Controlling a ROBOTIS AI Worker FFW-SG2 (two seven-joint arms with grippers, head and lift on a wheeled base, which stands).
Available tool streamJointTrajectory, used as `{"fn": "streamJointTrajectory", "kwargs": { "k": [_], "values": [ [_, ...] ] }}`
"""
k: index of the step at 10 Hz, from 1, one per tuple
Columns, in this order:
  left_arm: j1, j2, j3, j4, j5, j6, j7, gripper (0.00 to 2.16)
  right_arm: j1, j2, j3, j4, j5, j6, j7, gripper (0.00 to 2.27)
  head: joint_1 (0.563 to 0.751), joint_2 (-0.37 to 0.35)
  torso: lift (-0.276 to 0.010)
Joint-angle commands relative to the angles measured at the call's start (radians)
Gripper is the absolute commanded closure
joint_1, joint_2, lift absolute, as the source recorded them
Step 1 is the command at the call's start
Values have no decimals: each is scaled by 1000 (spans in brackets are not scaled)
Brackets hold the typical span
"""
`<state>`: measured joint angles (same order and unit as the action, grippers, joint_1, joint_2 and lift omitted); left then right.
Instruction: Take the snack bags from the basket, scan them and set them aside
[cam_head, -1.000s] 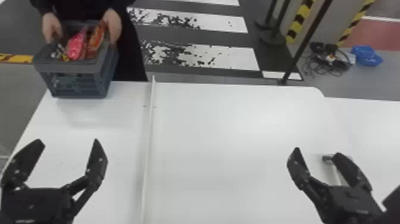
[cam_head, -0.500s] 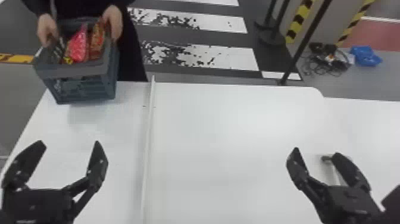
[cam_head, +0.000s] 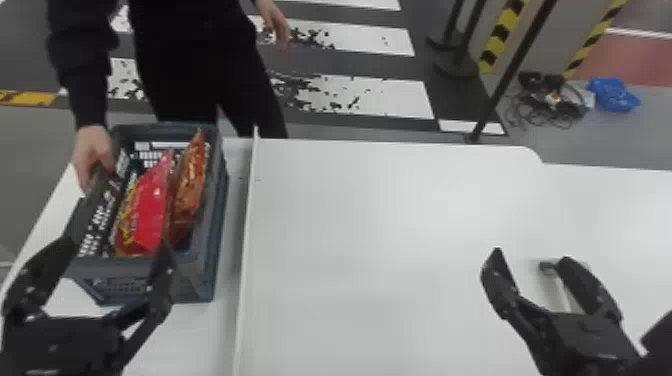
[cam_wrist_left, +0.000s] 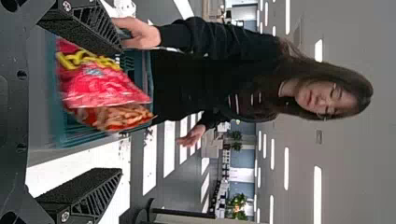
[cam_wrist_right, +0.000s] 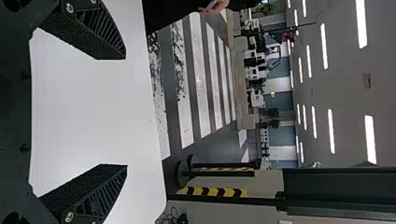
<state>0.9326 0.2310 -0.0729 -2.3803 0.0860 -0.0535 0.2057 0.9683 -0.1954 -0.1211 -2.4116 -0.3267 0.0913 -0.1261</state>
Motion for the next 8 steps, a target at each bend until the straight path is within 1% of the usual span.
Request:
{"fn": "streamJointTrajectory", "kwargs": {
  "k": [1, 4, 5, 6, 7, 8],
  "values": [
    [0, 1, 2, 0, 0, 1, 0, 97, 3, -1, 0, -1, 0, 0, 0, 97, 695, -118, -75],
    [0, 1, 15, 3, 0, 10, 0, 93, 4, -1, 0, -1, 0, 0, 0, 97, 695, -113, -75],
    [-3, -1, 30, 4, 6, 16, -5, 93, 4, -1, 0, -1, 2, 3, 0, 97, 695, -109, -75],
    [-25, -4, 42, 10, 24, 68, -12, 97, 3, 1, 1, -1, 0, 6, 10, 97, 695, -102, -75],
    [-55, -9, 54, 32, 51, 84, -22, 100, 3, 1, 5, -1, 2, 9, 11, 97, 695, -95, -75],
    [-89, -12, 56, 46, 57, 123, -22, 103, -2, -1, 11, -1, 3, 12, 11, 97, 695, -79, -75]
  ]
}}
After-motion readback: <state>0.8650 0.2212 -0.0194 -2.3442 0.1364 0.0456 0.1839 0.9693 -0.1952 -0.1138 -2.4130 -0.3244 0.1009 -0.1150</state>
